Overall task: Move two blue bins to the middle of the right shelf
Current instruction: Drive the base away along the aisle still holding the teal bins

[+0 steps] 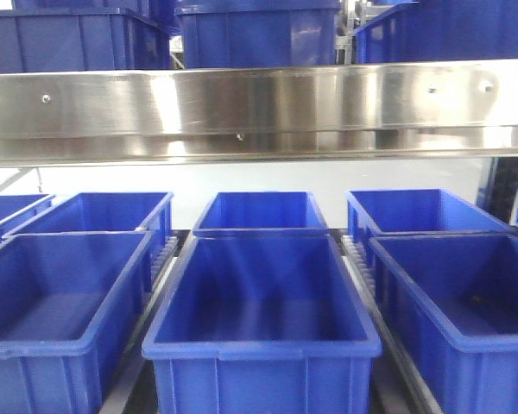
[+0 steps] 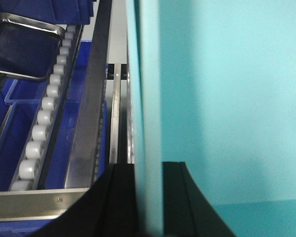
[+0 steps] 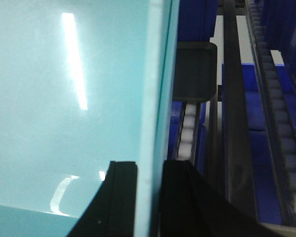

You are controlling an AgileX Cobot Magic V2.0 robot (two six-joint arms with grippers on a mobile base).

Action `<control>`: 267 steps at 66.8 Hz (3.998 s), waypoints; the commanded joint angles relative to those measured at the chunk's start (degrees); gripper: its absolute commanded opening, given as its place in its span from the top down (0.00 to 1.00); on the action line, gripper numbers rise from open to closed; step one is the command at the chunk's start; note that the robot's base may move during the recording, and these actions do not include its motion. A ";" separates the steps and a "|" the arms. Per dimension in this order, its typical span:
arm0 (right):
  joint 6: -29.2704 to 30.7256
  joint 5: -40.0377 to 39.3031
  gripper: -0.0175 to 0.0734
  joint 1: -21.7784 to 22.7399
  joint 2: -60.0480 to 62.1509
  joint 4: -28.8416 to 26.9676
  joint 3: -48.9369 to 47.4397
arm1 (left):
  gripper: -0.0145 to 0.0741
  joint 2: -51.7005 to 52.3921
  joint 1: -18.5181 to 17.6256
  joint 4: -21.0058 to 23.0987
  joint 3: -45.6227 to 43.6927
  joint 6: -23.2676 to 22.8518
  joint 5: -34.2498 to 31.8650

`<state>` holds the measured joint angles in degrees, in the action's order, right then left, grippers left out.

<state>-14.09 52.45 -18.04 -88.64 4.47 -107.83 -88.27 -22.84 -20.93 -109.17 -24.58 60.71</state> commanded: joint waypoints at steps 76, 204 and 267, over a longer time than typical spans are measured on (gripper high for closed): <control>1.20 -7.06 0.99 -0.52 1.34 -2.71 -1.30 | 0.96 0.39 -0.18 -0.30 -0.80 0.66 -4.84; 1.20 -7.06 0.99 -0.52 1.34 -2.71 -1.30 | 0.96 0.39 -0.18 -1.23 -0.80 0.66 -4.84; 1.20 -7.06 0.99 -0.52 1.34 -2.71 -1.30 | 0.96 0.39 -0.18 -1.35 -0.80 0.66 -4.84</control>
<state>-14.09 52.23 -18.04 -88.64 4.47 -107.83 -88.27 -22.84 -21.69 -109.17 -24.58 60.57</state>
